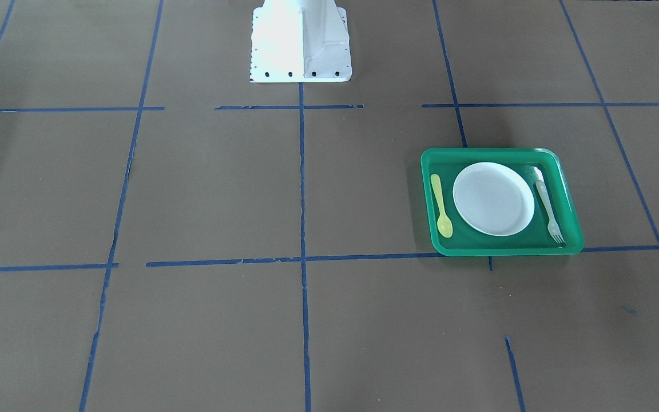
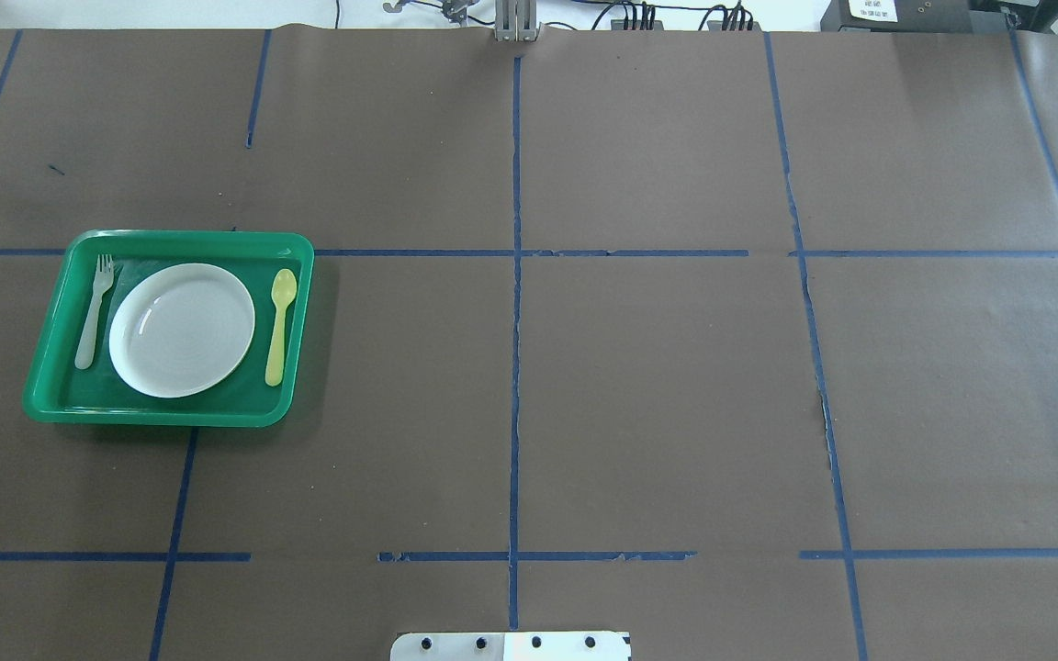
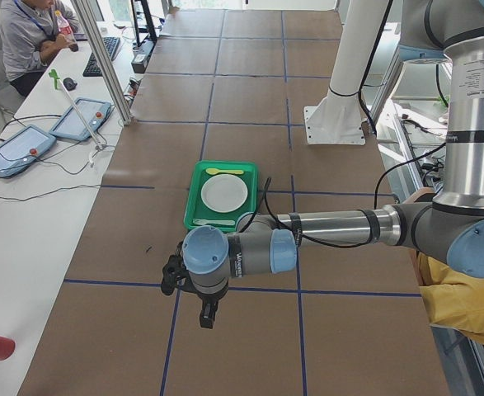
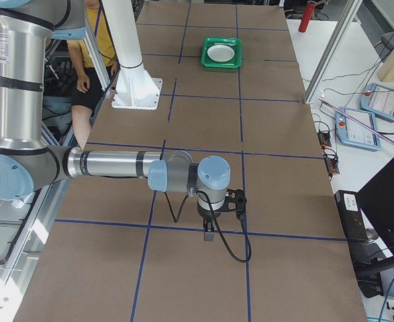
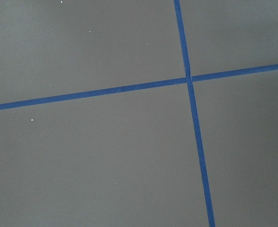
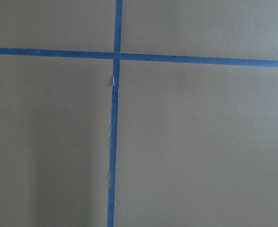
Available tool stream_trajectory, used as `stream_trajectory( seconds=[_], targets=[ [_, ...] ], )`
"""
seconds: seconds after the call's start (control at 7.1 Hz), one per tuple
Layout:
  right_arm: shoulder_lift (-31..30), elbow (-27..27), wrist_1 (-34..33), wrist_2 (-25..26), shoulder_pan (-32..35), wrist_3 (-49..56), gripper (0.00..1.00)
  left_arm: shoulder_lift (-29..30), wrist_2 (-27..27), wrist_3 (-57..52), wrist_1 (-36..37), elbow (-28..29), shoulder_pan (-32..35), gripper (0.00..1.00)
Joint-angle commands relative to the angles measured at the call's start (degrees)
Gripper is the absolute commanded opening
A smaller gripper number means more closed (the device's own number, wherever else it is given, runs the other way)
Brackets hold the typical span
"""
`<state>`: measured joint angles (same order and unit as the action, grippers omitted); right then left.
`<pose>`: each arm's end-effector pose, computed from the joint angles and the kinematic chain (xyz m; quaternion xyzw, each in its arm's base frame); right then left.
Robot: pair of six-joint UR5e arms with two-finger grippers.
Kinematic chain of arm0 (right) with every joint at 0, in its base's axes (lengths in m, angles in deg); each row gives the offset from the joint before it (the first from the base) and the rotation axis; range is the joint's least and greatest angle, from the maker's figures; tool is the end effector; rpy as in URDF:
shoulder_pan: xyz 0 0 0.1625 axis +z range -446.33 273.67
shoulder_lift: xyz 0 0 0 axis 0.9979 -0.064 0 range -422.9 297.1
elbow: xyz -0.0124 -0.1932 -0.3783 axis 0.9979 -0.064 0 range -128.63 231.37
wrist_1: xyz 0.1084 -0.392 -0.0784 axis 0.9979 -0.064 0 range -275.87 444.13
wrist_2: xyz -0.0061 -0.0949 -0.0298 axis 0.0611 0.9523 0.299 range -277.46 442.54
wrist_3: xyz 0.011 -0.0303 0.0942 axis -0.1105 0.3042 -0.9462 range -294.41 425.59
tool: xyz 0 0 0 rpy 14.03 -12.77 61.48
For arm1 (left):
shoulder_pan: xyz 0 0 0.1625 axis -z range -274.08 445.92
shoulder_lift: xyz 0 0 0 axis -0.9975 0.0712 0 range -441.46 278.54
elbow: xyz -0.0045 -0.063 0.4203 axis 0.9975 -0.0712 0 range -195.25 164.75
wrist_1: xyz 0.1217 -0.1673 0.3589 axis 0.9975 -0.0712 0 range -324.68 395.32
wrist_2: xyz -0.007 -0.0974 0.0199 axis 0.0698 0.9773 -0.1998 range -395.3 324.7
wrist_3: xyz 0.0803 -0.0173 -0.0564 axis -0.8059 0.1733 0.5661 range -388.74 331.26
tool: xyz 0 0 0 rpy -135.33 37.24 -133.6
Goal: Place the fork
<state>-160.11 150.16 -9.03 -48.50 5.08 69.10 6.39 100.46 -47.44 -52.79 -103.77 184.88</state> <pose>0.0786 -0.4344 0.6511 0.0022 -0.3507 -0.0123 0.9364 -0.1340 -0.4526 0.6909 0.0496 0.3876 0.0595 0.9186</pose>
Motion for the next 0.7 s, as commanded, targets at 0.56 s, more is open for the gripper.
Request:
stream_trajectory(
  seconds=[0.56],
  targets=[
    [0.0,0.0,0.0,0.0,0.0,0.0,1.0,3.8,-0.4,-1.2,2.7,0.6,0.1,1.0]
  ],
)
